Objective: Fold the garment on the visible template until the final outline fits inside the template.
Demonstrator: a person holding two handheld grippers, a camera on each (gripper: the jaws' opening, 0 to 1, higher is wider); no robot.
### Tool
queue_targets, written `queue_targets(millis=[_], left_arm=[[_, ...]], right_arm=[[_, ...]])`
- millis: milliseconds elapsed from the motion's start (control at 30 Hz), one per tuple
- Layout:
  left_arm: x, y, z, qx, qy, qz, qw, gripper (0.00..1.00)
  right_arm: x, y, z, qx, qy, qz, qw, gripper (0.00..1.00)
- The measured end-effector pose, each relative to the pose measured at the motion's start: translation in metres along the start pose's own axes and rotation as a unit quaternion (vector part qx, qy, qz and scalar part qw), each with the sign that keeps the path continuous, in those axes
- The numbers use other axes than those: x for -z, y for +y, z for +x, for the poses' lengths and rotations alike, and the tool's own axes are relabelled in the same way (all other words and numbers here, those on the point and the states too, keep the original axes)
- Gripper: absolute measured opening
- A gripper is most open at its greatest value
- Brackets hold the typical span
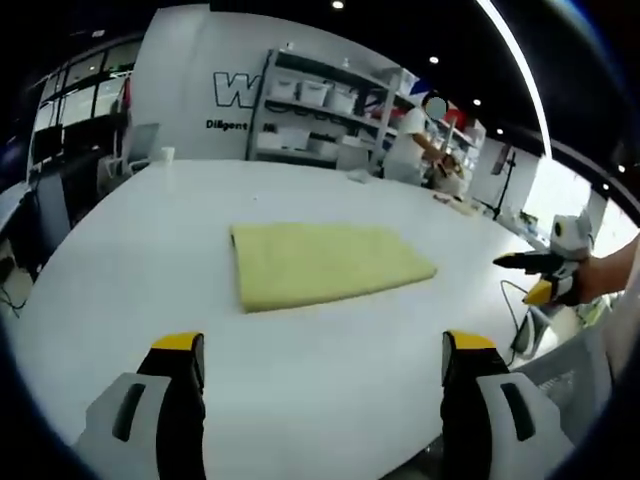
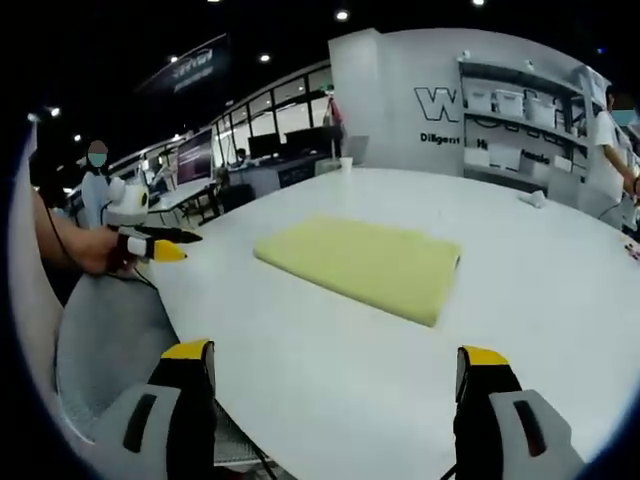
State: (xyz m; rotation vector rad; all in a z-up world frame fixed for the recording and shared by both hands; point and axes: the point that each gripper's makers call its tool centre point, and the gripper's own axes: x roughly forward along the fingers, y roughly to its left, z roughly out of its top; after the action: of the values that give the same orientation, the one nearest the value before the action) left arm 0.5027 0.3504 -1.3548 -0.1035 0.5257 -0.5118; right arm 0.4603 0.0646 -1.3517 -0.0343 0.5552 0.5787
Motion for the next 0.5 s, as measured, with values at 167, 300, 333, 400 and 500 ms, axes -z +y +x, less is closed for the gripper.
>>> queue_targets(millis=[167, 300, 333, 400, 500], left_arm=[[0.0005, 0.0021, 0.0008, 0.0, 0.006, -0.009, 0.9999, 0.99], [0.0013, -0.0011, 0.0015, 0.007, 0.006, -0.006, 0.9999, 0.99], [0.0013, -0.0024, 0.002, 0.009, 0.005, -0.005, 0.9999, 0.99], [0.0004, -0.0052, 0.0038, 0.014, 0.004, 0.001, 0.9999, 0.98], [0.0002, -0.0069, 0.007, 0.016, 0.003, 0.004, 0.9998, 0.98]], right_arm=[[-0.0001, 0.0058, 0.0007, 0.0, -0.008, 0.008, 0.9999, 0.99], [0.001, 0.0079, 0.0023, 0.002, -0.007, 0.009, 0.9999, 0.99], [0.001, 0.0078, 0.0023, 0.003, -0.006, 0.009, 0.9999, 0.99], [0.0004, 0.0075, 0.002, 0.006, -0.008, 0.01, 0.9999, 0.99], [-0.0003, 0.0063, 0.0004, 0.008, -0.007, 0.008, 0.9999, 0.99]])
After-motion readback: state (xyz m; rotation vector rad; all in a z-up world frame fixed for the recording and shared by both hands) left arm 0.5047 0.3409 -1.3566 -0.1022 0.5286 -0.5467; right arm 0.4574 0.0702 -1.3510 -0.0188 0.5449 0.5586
